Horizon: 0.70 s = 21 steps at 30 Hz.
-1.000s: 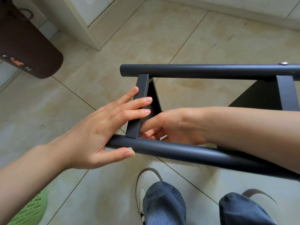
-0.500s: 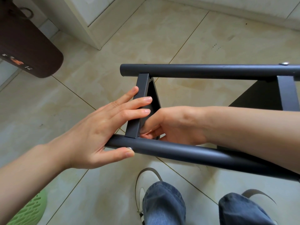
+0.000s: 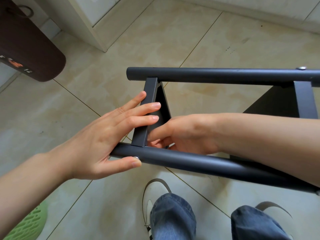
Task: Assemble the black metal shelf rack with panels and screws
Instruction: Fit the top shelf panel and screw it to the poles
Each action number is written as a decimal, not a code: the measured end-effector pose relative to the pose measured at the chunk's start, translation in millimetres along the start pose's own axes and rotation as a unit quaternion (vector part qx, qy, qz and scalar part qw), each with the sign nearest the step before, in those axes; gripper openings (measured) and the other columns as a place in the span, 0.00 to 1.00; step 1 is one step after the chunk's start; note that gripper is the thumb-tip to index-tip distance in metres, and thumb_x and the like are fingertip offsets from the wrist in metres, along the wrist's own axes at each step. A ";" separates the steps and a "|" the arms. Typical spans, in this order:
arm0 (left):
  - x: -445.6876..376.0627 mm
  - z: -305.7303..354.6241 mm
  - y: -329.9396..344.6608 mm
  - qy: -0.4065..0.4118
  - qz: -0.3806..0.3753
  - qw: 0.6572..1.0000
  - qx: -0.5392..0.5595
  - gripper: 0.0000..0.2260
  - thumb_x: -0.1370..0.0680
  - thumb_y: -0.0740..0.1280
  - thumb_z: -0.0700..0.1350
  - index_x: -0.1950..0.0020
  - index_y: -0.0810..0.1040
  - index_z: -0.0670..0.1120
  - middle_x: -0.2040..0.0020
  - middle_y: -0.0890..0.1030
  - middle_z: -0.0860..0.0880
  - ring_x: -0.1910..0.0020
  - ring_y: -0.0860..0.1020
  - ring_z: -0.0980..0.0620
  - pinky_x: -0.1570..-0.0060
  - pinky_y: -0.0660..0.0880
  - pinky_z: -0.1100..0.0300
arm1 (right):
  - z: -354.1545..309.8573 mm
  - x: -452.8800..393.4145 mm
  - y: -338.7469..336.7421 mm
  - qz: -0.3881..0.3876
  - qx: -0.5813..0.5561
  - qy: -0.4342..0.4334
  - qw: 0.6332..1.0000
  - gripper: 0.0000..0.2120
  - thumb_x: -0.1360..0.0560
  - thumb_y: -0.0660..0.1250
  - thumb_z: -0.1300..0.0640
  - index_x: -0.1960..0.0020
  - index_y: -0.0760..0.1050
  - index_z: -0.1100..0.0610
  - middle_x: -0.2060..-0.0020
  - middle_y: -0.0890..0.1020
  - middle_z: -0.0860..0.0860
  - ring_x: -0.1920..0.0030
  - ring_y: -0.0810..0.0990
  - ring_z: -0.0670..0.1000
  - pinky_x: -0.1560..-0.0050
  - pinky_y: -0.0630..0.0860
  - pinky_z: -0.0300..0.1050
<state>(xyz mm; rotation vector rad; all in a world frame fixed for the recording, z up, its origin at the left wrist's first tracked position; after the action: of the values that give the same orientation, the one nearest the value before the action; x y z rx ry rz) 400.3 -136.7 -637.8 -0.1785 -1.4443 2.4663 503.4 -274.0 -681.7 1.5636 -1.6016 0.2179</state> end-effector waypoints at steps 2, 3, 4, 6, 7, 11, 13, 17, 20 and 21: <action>-0.1 -0.5 0.0 0.000 -0.001 1.000 0.000 0.28 0.19 0.60 0.62 0.24 0.63 0.48 0.19 0.59 0.50 0.19 0.51 0.43 0.23 0.57 0.51 | -0.1 -1.2 0.2 0.005 0.009 -0.005 1.000 0.10 0.22 0.62 0.57 0.62 0.72 0.52 0.69 0.74 0.46 0.68 0.74 0.45 0.62 0.74 0.38; -0.1 -0.6 -0.1 0.000 -0.002 1.000 0.000 0.28 0.19 0.60 0.62 0.24 0.63 0.48 0.19 0.59 0.50 0.19 0.51 0.43 0.23 0.56 0.52 | -0.4 -1.3 0.1 0.005 0.007 -0.006 1.000 0.10 0.22 0.61 0.57 0.62 0.72 0.52 0.68 0.75 0.46 0.67 0.74 0.45 0.61 0.74 0.38; 0.0 -0.8 -0.1 -0.001 -0.003 1.000 0.001 0.28 0.19 0.60 0.62 0.24 0.63 0.48 0.19 0.59 0.51 0.19 0.51 0.43 0.23 0.56 0.52 | -0.7 -1.3 0.0 0.003 0.000 -0.004 1.000 0.10 0.22 0.61 0.56 0.61 0.73 0.52 0.68 0.76 0.47 0.67 0.74 0.46 0.61 0.74 0.39; 0.3 -1.2 0.0 -0.001 -0.004 1.000 0.001 0.28 0.19 0.60 0.62 0.23 0.63 0.49 0.19 0.59 0.51 0.18 0.50 0.43 0.23 0.56 0.53 | -1.8 0.0 -0.5 0.000 -0.019 0.003 1.000 0.08 0.22 0.62 0.56 0.60 0.75 0.53 0.68 0.77 0.47 0.67 0.75 0.46 0.60 0.75 0.40; 0.6 -1.2 0.0 -0.001 -0.004 1.000 0.001 0.28 0.19 0.60 0.62 0.23 0.63 0.49 0.19 0.59 0.51 0.18 0.50 0.43 0.23 0.56 0.53 | -2.1 0.7 -0.5 0.000 -0.023 0.006 1.000 0.06 0.22 0.62 0.56 0.57 0.76 0.54 0.68 0.78 0.48 0.68 0.76 0.46 0.61 0.75 0.39; 0.4 -1.1 0.2 -0.003 -0.003 1.000 0.004 0.28 0.19 0.60 0.62 0.23 0.63 0.49 0.19 0.59 0.51 0.18 0.51 0.43 0.23 0.56 0.52 | -1.5 0.8 0.2 0.010 0.008 -0.001 1.000 0.07 0.22 0.63 0.57 0.59 0.74 0.54 0.70 0.76 0.47 0.69 0.74 0.46 0.64 0.74 0.39; 0.1 -1.1 0.3 -0.003 -0.003 1.000 0.004 0.28 0.19 0.60 0.61 0.24 0.63 0.48 0.19 0.59 0.50 0.18 0.51 0.43 0.23 0.56 0.52 | -1.5 0.1 0.1 0.024 0.023 -0.009 0.999 0.08 0.22 0.63 0.57 0.60 0.74 0.53 0.70 0.76 0.47 0.67 0.74 0.46 0.62 0.73 0.40; 0.4 -1.3 0.4 -0.002 -0.002 1.000 0.004 0.28 0.19 0.60 0.61 0.24 0.64 0.48 0.19 0.59 0.50 0.19 0.51 0.43 0.23 0.56 0.52 | -1.5 0.7 1.6 0.019 0.023 -0.001 1.000 0.10 0.22 0.62 0.55 0.61 0.74 0.52 0.69 0.77 0.46 0.66 0.74 0.46 0.60 0.73 0.40; 0.9 -1.9 0.5 -0.002 0.000 1.000 0.002 0.28 0.19 0.60 0.62 0.23 0.63 0.49 0.19 0.59 0.51 0.19 0.51 0.43 0.23 0.56 0.52 | -2.3 1.6 0.6 0.023 0.028 -0.005 0.999 0.02 0.22 0.63 0.56 0.53 0.74 0.52 0.68 0.76 0.47 0.66 0.74 0.47 0.60 0.73 0.40; 0.9 -2.0 0.7 -0.001 0.000 1.000 0.000 0.28 0.19 0.60 0.62 0.23 0.63 0.49 0.19 0.59 0.51 0.19 0.51 0.43 0.23 0.56 0.52 | -2.9 2.1 0.1 0.021 0.024 -0.007 0.999 0.02 0.22 0.63 0.56 0.51 0.74 0.53 0.68 0.76 0.47 0.66 0.74 0.47 0.61 0.73 0.40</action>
<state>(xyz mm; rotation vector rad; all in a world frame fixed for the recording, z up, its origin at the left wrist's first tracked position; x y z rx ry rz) 399.8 -135.0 -639.4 -0.1761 -1.4451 2.4678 505.0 -273.6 -678.5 1.5727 -1.6528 0.2710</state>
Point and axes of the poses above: each hand's wrist, its own x-axis away from the middle knuckle, its own y-axis out of the palm, z = x × y, the point moved 3 cm from there along -x, towards the middle knuckle
